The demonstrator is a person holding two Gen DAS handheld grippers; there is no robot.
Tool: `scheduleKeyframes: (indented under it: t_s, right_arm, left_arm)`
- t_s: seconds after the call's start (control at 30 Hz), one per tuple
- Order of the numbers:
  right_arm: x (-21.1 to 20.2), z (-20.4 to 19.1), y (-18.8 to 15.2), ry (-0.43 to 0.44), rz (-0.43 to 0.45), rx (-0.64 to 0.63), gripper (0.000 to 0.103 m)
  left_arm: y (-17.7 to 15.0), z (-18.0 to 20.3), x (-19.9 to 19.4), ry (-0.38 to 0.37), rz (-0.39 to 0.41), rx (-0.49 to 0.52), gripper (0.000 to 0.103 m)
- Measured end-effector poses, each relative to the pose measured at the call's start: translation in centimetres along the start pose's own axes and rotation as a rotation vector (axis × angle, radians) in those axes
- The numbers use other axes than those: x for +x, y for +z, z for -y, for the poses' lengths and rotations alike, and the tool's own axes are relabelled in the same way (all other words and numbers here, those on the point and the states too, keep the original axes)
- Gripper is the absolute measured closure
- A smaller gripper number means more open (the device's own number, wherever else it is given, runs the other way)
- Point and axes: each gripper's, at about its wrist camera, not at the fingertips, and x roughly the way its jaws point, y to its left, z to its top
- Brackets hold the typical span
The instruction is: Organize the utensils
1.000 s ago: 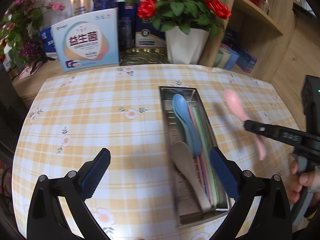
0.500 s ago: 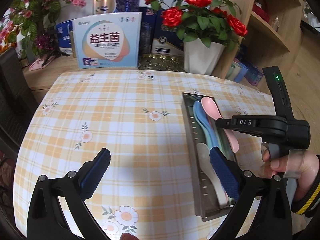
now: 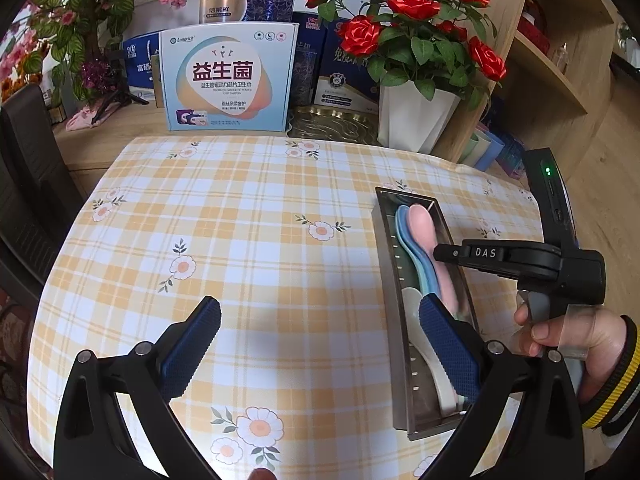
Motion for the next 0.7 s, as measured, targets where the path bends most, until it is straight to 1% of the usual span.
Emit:
scheduleKeyframes:
  t_s: [0.13,0.23,0.27,0.3,0.33,0.37,0.43,0.47,0.53,0.57,0.6,0.63,0.67,0.7]
  right_arm:
    - [-0.4,0.0,-0.2,0.014,-0.013,-0.01,0.087]
    - [-1.2,0.0,-0.4,0.016,-0.005,-0.037,0.078]
    - [-1.5,0.0,-0.5,0.016,-0.001,-0.051,0.073]
    - [-1.9,0.0,-0.7,0.014,0.005,-0.069,0.064]
    - [-2.2,0.0,-0.8,0.014,0.01,-0.08,0.058]
    - [-2.7,0.1,-0.9,0.014,0.021,-0.098,0.054]
    - [-3.6,0.1,-1.2,0.017,0.034,-0.141,0.052]
    - [-4.0,0.2,-1.2,0.021,0.039,-0.159,0.048]
    - [-4.9,0.1,-1.4,0.027,0.052,-0.202,0.042]
    - [-5.5,0.1,-1.6,0.028,0.057,-0.229,0.031]
    - [-6.0,0.1,-1.7,0.032,0.061,-0.248,0.024]
    - [-6.8,0.2,-1.9,0.043,0.07,-0.261,0.021]
    - [-7.5,0.3,-2.0,0.051,0.082,-0.267,0.016]
    - [-8.4,0.4,-2.1,0.055,0.106,-0.277,0.016]
  left_arm:
    - [0.3,0.4,-0.4,-0.007,0.006,0.002,0.006]
    - [0.7,0.8,-0.8,-0.005,0.011,0.012,0.006]
    - [0.8,0.9,-1.0,0.001,0.012,0.015,0.006]
    - [0.9,1.0,-1.0,0.002,0.013,0.017,0.006]
    - [1.0,1.1,-1.2,0.007,0.014,0.02,0.006]
    - [1.1,1.2,-1.3,0.014,0.015,0.022,0.006]
    - [1.3,1.4,-1.6,0.035,0.018,0.026,0.006]
    - [1.4,1.5,-1.7,0.044,0.02,0.028,0.006]
    - [1.6,1.8,-2.2,0.07,0.025,0.035,0.006]
    - [1.7,2.0,-2.4,0.075,0.029,0.039,0.006]
    - [1.8,2.2,-2.6,0.074,0.035,0.043,0.006]
    - [1.9,2.5,-2.9,0.073,0.04,0.047,0.006]
    - [2.0,2.8,-3.3,0.073,0.046,0.052,0.006]
    - [2.1,3.0,-3.6,0.074,0.055,0.057,0.006]
